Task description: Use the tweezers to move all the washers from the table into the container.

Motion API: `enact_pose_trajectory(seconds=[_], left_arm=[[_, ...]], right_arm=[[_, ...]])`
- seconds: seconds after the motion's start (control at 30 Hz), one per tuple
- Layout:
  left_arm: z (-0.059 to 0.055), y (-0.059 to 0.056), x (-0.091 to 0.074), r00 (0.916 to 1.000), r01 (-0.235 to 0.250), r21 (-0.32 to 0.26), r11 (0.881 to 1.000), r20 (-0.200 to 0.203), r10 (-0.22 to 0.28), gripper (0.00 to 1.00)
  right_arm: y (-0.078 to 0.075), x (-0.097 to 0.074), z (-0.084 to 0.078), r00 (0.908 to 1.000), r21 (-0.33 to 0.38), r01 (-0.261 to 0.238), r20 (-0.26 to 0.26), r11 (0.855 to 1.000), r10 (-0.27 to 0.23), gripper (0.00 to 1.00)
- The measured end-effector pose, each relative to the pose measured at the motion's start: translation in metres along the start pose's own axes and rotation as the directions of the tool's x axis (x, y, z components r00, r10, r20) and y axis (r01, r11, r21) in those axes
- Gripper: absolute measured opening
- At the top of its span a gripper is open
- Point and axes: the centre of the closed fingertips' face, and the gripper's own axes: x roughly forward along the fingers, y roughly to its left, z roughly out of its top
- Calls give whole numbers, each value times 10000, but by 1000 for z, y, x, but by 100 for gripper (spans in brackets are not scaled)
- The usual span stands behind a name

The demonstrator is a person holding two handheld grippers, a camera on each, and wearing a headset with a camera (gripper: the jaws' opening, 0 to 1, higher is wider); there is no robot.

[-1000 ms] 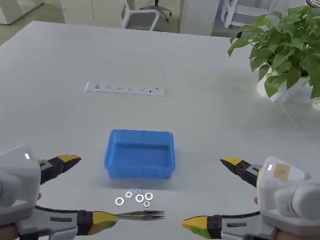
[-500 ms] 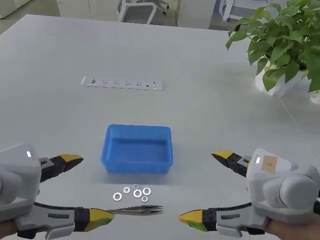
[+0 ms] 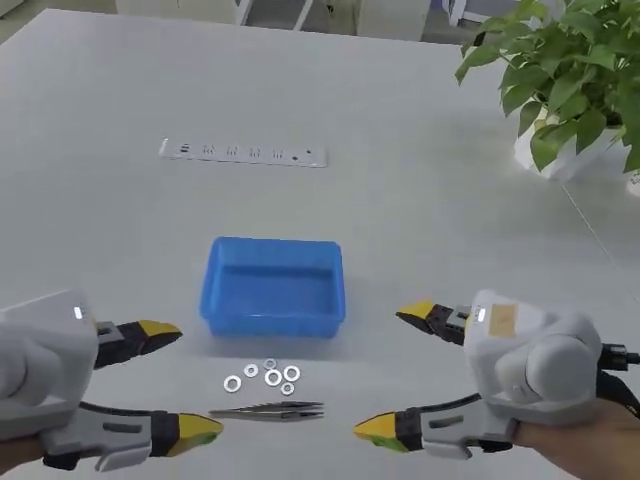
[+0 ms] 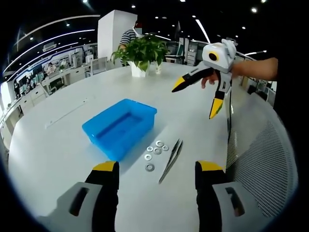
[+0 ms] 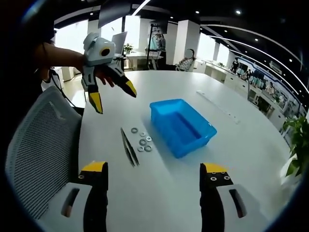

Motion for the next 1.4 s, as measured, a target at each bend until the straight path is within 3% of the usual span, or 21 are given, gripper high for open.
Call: enact_pose_trajectory(seconds=[0.37,0.47,0.53,0.87,1.07,1.27,1.4], left_arm=[[-14,-3,13,9956,631,511,9967,-728,-593,55],[-19,-6,16,9901,977,779,9922,-1088,-890,45],[-23,-7,18,9872,1075,1001,9892,-1283,-943,44],[-35,-4,26,9747,1517,1563,9760,-1873,-1215,27],[-41,-4,32,9621,1922,1763,9654,-2276,-1500,22],[-46,-4,37,9487,2306,1951,9533,-2629,-1757,18],[-48,-5,40,9413,2515,2024,9465,-2787,-1905,14]], right_arm=[[12,22,-4,9939,-973,-1063,-407,9896,1028,63],[17,29,-5,9895,-1359,-1406,-525,9807,1346,59],[19,33,-6,9871,-1458,-1564,-563,9769,1496,55],[35,54,-16,9624,-2538,-2645,-1307,9304,2380,35],[37,63,-19,9506,-2666,-3027,-1544,9150,2694,30],[44,71,-22,9289,-2814,-3610,-1926,8891,3162,26],[46,76,-21,9224,-2879,-3785,-1960,8797,3327,23]])
